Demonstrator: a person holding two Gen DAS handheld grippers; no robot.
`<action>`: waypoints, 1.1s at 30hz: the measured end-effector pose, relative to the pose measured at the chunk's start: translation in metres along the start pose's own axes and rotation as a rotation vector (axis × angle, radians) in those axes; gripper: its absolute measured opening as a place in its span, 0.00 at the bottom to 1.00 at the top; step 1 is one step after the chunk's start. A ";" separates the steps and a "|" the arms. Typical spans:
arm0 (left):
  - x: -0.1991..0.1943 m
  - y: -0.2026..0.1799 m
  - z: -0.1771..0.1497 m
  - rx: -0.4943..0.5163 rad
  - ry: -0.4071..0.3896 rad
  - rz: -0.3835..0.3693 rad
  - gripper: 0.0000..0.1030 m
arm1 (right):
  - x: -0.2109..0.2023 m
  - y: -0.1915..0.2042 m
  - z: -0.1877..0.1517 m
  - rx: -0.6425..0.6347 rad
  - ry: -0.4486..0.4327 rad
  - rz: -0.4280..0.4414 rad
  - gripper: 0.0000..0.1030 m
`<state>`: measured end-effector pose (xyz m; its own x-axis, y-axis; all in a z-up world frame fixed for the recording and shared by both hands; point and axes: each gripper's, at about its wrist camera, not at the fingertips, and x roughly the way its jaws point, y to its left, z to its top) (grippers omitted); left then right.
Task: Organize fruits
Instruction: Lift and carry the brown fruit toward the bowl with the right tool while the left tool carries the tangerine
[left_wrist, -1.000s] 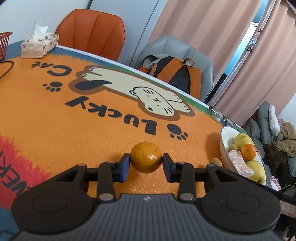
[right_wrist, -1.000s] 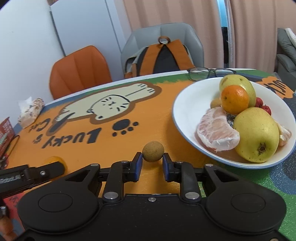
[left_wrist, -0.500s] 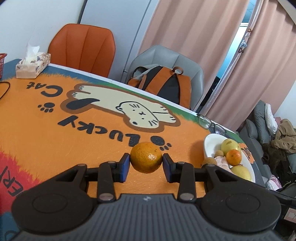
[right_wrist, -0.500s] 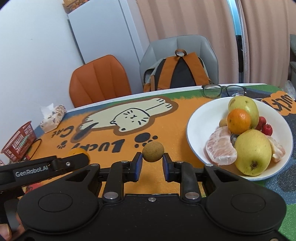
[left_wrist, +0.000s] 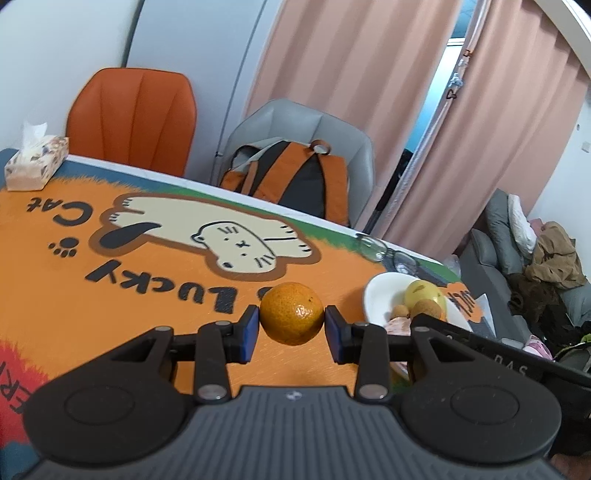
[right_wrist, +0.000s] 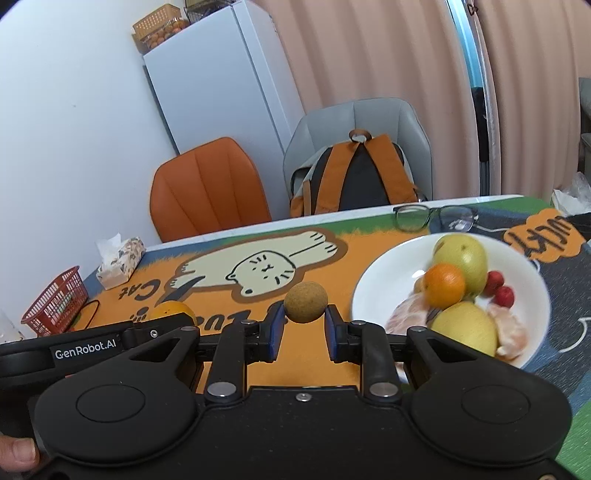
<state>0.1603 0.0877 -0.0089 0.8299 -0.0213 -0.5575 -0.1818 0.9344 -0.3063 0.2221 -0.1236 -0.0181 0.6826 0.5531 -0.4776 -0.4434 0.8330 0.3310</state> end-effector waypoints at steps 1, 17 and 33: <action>0.000 -0.002 0.001 0.003 0.000 -0.003 0.36 | -0.002 -0.002 0.002 0.000 -0.004 0.002 0.24; 0.010 -0.039 0.011 0.062 -0.009 -0.058 0.36 | -0.027 -0.044 0.022 0.013 -0.068 -0.002 0.24; 0.037 -0.069 0.018 0.098 0.013 -0.092 0.36 | -0.024 -0.077 0.029 0.045 -0.086 -0.034 0.24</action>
<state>0.2133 0.0292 0.0050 0.8336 -0.1125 -0.5408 -0.0522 0.9586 -0.2799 0.2569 -0.2019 -0.0083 0.7453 0.5195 -0.4179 -0.3936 0.8488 0.3530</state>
